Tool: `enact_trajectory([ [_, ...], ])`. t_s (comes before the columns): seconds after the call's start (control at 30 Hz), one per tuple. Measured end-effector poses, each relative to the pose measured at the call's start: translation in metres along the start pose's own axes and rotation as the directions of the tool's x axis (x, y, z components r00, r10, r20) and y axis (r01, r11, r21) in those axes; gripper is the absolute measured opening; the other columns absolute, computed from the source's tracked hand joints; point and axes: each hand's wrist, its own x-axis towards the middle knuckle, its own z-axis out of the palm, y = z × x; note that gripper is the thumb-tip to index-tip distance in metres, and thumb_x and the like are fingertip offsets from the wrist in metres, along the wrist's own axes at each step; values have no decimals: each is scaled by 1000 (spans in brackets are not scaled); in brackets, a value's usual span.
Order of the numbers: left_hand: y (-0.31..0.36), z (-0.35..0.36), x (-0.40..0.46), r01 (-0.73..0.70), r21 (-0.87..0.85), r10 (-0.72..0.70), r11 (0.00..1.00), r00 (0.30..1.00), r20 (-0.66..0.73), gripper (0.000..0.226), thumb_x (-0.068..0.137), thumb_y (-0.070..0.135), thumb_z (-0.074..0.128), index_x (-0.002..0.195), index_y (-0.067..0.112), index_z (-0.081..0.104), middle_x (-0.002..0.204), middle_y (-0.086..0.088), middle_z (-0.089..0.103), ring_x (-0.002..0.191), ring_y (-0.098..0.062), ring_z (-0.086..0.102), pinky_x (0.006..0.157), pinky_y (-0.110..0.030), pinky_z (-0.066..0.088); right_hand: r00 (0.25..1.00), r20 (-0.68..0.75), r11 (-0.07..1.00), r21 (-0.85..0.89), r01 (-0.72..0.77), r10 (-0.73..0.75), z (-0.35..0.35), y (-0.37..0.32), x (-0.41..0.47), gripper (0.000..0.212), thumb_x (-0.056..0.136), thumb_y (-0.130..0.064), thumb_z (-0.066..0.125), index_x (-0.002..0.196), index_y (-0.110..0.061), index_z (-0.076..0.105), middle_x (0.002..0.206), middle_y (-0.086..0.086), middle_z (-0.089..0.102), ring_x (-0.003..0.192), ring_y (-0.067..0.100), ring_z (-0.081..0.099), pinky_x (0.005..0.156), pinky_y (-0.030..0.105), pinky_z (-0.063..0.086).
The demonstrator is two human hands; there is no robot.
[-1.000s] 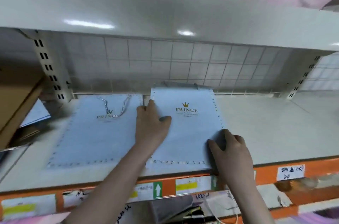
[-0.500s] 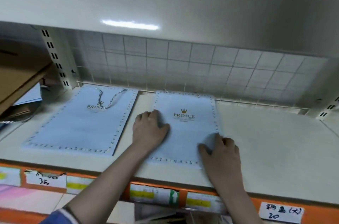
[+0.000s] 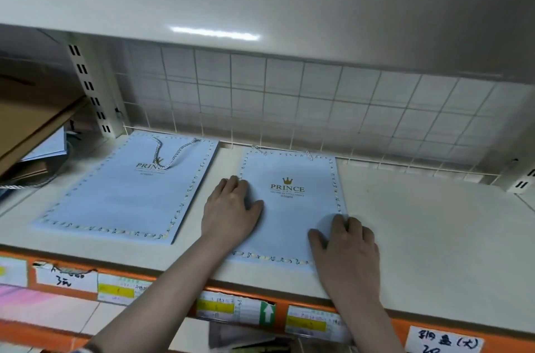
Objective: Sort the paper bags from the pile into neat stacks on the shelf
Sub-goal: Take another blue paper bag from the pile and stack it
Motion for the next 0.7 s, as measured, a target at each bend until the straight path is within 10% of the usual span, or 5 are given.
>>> enact_trajectory([
  [0.33,3,-4,8,7,57,-10,998,999,52,43,93,43,45,124,13,50,132,0,48,127,-19,37,103,-28,26,1000,-4,1000,23,17,-17,9,1,9,52,97,-43,30,136,-9,36,126,7,44,118,22,39,100,29,31],
  [0.7,-12,-56,-24,33,303,15,952,988,-154,59,95,48,38,143,15,34,154,-11,22,145,-26,11,117,-36,5,961,-219,983,29,182,-171,8,-24,7,55,71,-32,77,107,8,65,98,27,66,92,41,64,78,47,54],
])
